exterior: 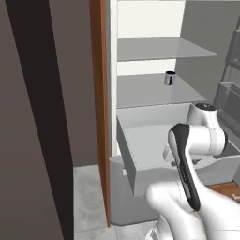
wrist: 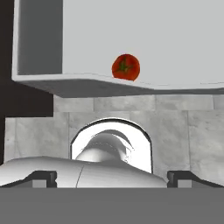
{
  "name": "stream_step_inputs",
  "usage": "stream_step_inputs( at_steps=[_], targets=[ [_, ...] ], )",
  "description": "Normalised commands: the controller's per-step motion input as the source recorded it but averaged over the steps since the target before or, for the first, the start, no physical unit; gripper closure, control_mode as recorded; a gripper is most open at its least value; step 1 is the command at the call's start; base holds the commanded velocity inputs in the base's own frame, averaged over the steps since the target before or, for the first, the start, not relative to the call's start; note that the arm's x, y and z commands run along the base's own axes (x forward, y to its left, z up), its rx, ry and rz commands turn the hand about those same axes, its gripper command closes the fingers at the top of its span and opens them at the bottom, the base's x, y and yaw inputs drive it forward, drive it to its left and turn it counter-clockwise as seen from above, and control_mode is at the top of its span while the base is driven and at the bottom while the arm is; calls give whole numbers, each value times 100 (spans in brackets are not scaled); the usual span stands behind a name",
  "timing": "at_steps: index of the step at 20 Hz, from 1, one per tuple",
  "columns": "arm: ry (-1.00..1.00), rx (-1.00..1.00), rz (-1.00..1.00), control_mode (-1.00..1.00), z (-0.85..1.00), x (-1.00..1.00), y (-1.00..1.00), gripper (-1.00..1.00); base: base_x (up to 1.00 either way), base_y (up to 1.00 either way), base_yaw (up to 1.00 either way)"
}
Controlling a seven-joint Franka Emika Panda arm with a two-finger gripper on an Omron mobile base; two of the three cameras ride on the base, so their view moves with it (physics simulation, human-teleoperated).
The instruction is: Place the tomato and corn inside the fridge drawer. Close the drawer after placing the vegetables.
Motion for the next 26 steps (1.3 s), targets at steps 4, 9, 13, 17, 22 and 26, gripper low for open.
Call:
stream_step_inputs(
  at_steps=[4,9,13,17,22,26],
  targets=[
    [0,0,0,100,0,0,0,-100,-100,43,-13],
    [0,0,0,100,0,0,0,-100,-100,25,-30],
    [0,0,0,100,0,0,0,-100,-98,-2,-55],
    [0,0,0,100,0,0,0,-100,-66,0,-73],
    [0,0,0,100,0,0,0,-100,-29,0,-82],
    [0,0,0,100,0,0,0,-100,8,0,-83]
  ],
)
